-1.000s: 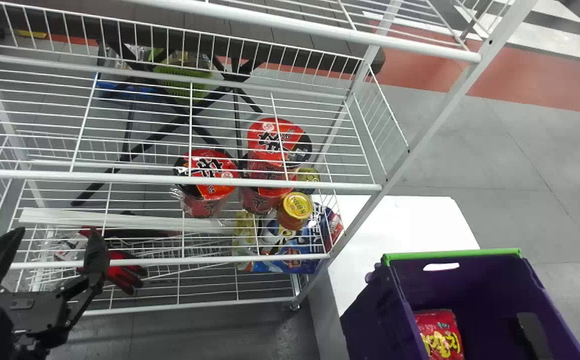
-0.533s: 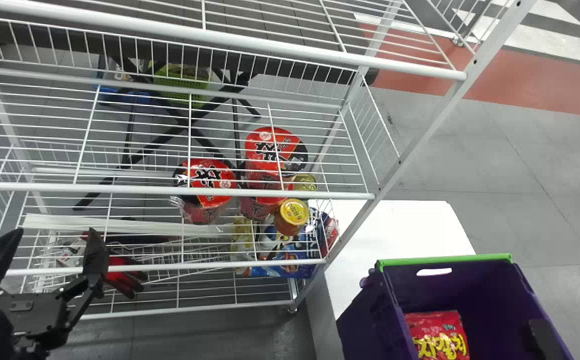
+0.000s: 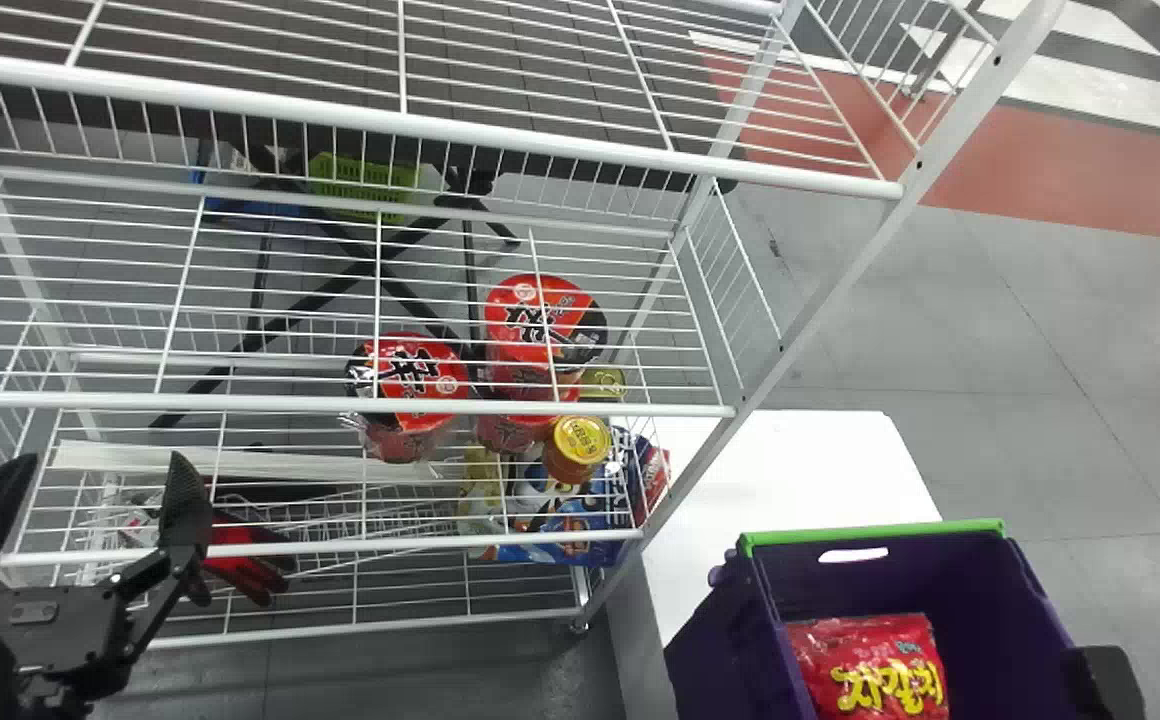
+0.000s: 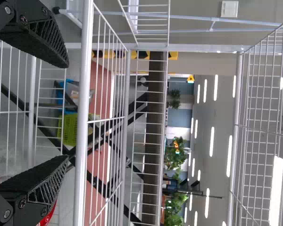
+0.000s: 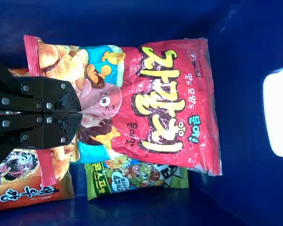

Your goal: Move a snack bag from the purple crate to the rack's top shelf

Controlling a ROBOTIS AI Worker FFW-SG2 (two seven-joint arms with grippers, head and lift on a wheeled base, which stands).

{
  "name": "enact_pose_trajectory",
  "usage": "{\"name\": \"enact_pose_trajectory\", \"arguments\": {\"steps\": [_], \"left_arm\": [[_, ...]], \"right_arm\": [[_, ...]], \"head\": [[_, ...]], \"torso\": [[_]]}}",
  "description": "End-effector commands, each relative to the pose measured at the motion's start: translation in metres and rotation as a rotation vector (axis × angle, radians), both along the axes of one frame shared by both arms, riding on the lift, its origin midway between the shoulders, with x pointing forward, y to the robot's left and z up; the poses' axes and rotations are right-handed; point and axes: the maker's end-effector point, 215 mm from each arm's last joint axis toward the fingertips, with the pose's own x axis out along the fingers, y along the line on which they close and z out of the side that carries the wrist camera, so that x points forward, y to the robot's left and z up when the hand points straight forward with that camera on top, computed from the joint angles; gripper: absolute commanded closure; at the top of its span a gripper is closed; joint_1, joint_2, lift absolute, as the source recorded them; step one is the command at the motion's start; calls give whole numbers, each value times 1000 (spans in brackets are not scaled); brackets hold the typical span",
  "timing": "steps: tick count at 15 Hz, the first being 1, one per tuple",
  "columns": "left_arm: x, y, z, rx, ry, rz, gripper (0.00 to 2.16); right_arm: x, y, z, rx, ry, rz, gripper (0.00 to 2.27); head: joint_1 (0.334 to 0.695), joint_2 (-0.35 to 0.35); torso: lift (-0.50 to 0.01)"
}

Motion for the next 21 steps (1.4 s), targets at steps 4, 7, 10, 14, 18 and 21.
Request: {"name": "enact_pose_trajectory", "arguments": {"steps": [4, 7, 10, 14, 18, 21], "left_arm": [[-3, 1, 5, 0, -3, 2, 137], [-5, 1, 7, 0, 2, 1, 137], [-12, 1, 12, -3, -1, 0, 137], [-15, 2, 17, -3, -6, 1, 137], [-18, 0, 19, -3, 3, -3, 137], [-20, 0, 21, -4, 1, -4, 137]], "right_arm": [[4, -4, 4, -4, -11, -2, 1777], [5, -3, 4, -1, -10, -2, 1777], [7, -3, 7, 2, -15, -4, 1777], [12, -3, 13, 5, -26, -1, 1777], [15, -5, 21, 2, -42, -1, 1777], [16, -6, 28, 5, -59, -5, 1777]], "head": [[695, -350], [695, -350], [695, -350], [695, -350], [695, -350], [695, -350]], "torso": [[-295], [-283], [-271], [-255], [-239], [-227]]}}
